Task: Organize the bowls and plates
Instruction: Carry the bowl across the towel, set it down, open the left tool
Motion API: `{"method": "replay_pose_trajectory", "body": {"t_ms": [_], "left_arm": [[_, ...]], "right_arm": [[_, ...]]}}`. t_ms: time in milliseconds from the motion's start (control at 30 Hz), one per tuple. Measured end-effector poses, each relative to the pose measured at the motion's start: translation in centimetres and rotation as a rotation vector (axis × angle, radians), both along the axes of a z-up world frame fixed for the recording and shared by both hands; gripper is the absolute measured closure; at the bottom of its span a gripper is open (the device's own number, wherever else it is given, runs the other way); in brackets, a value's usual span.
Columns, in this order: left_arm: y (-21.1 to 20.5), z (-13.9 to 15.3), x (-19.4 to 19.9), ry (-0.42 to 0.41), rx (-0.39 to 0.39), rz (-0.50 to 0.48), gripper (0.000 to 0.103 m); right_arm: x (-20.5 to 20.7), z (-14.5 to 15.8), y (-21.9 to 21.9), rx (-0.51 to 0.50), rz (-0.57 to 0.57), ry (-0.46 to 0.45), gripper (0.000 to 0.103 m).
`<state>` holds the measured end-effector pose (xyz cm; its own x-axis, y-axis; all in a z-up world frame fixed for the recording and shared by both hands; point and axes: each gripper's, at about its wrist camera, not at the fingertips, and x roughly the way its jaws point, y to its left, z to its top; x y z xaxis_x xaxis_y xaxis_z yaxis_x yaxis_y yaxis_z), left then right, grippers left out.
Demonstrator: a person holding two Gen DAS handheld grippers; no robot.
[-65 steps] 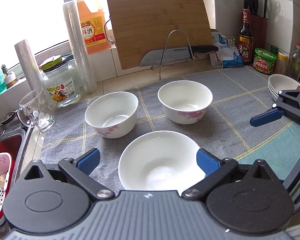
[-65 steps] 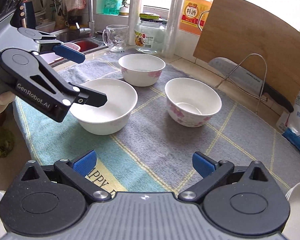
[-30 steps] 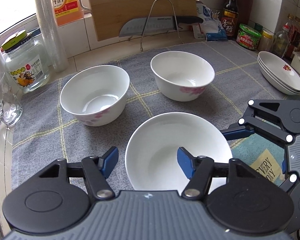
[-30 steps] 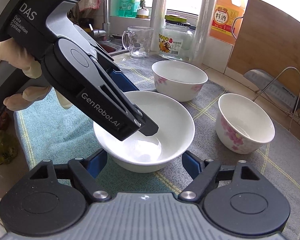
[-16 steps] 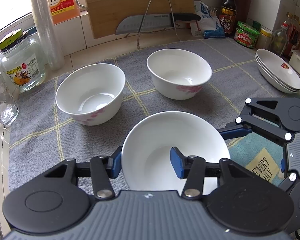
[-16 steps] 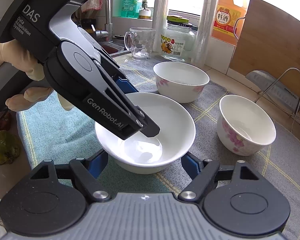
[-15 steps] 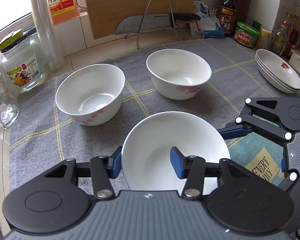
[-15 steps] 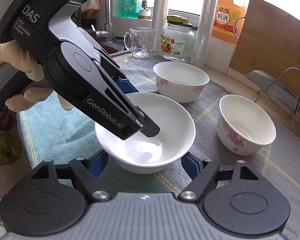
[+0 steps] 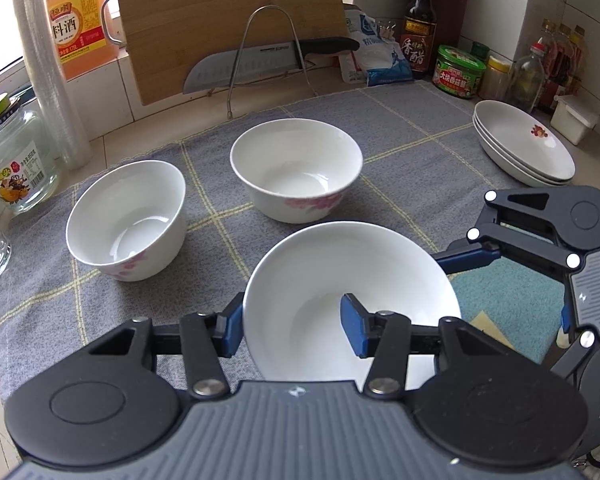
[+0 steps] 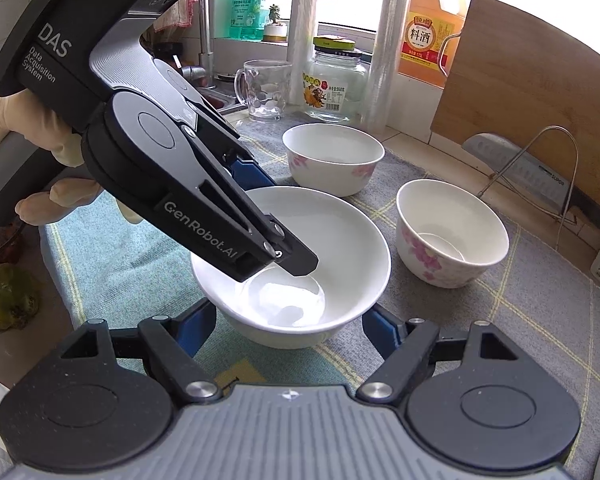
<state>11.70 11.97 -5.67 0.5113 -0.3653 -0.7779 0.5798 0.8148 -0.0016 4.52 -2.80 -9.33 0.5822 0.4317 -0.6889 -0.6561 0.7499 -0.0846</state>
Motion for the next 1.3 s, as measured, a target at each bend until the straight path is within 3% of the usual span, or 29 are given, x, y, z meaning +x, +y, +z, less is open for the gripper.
{"method": "replay_pose_trajectory", "body": {"t_ms": [700,1300], "left_arm": [[-8.7,-1.0,-0.8,0.019,-0.025,-0.129,0.054],[-10.5,-1.8,-0.5,0.047,-0.036,-0.128,0.054]], "right_arm": [[-1.9,0.1,-7.9,-0.045,-0.12,0.032,0.019],[-1.6,-0.3,-9.7,-0.05,-0.136,0.062,0.019]]}}
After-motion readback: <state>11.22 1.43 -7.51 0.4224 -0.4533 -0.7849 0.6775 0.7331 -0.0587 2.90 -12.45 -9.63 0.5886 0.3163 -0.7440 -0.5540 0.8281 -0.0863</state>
